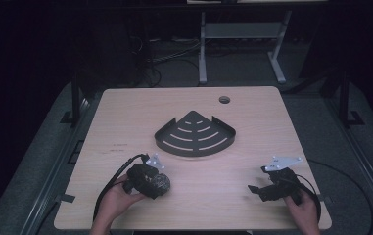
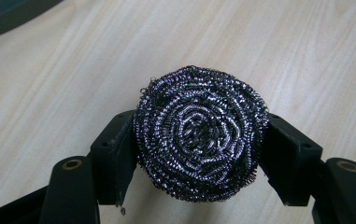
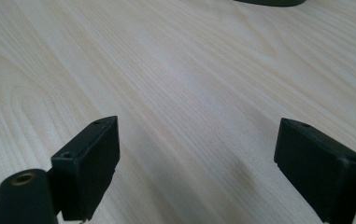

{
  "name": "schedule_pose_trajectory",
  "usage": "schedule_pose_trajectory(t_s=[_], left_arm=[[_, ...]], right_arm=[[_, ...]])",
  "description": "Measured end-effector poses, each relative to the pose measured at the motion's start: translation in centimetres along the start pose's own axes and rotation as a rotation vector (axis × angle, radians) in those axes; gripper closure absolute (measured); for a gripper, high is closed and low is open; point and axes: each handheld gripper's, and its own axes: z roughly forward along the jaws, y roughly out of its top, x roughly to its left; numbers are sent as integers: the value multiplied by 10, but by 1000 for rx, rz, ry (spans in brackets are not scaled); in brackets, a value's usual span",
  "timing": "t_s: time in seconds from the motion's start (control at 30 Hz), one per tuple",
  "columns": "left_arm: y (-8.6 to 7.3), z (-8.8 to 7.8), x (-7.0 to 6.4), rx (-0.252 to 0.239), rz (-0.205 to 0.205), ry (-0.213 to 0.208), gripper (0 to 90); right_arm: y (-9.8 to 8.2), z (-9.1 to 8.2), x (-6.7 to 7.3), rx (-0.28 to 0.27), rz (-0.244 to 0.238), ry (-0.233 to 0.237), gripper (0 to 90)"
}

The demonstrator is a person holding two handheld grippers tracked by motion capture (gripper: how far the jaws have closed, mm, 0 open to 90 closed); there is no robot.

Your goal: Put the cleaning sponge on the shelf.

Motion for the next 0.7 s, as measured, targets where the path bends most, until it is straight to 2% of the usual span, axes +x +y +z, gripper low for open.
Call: schedule_pose_trajectory(t_s=[0.7], left_arm=[[23, 5, 9, 14, 13, -25, 328]], right_arm=[[1, 2, -3, 0, 12, 12, 139]])
